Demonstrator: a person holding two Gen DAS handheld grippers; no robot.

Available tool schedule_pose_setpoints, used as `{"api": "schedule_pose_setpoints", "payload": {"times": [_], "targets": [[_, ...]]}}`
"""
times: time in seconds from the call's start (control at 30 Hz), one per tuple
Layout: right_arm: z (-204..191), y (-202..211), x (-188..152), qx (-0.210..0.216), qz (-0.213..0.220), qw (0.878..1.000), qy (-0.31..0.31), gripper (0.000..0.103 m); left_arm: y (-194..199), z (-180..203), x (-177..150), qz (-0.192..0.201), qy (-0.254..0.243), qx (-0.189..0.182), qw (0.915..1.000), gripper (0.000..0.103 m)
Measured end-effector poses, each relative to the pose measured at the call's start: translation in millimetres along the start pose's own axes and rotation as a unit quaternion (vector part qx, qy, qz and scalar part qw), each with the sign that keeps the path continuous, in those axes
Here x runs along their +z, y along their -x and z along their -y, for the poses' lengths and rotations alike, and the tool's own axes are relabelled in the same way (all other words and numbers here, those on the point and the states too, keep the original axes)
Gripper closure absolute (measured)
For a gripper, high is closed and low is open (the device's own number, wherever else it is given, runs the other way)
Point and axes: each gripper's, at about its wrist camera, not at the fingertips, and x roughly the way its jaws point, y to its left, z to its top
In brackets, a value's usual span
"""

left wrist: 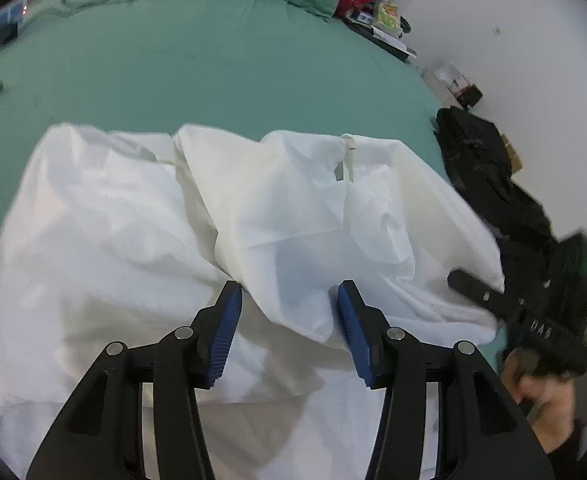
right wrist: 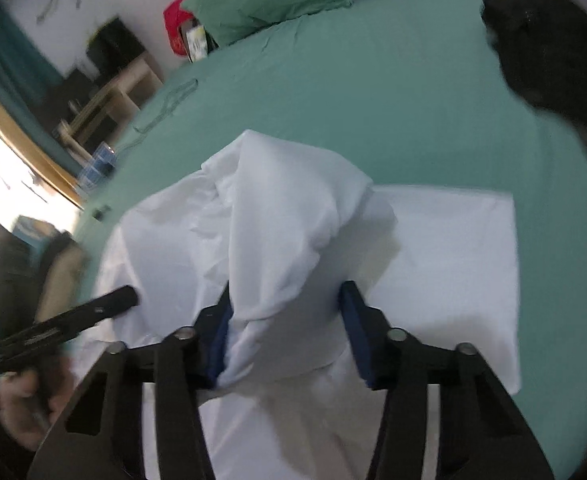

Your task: Fold large clothes

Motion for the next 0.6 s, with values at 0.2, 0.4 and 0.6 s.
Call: {"api": "schedule_pose_setpoints", "payload": {"times": [0.2, 0.4, 0.6], "targets": [[15.3, 8.0, -17.4, 0.106, 0.069, 0.99, -0.061, 0.089, 20.7, -1.4, 1.1, 0.052, 0.005, -0.022, 0.9984, 0.086], [-13.5, 9.4, -14.0, 0.218, 0.155, 0.963, -0.043, 0.091, 69.2, 5.3, 11.8, 0.145, -0.034, 0.014, 0.9887, 0.091], [6.5, -20.2, -40.0, 0.067, 0.066, 0.993, -0.07, 0.048, 51.7, -22.1, 2.8, 0.088, -0.066, 0.069, 0.9916, 0.088]]}}
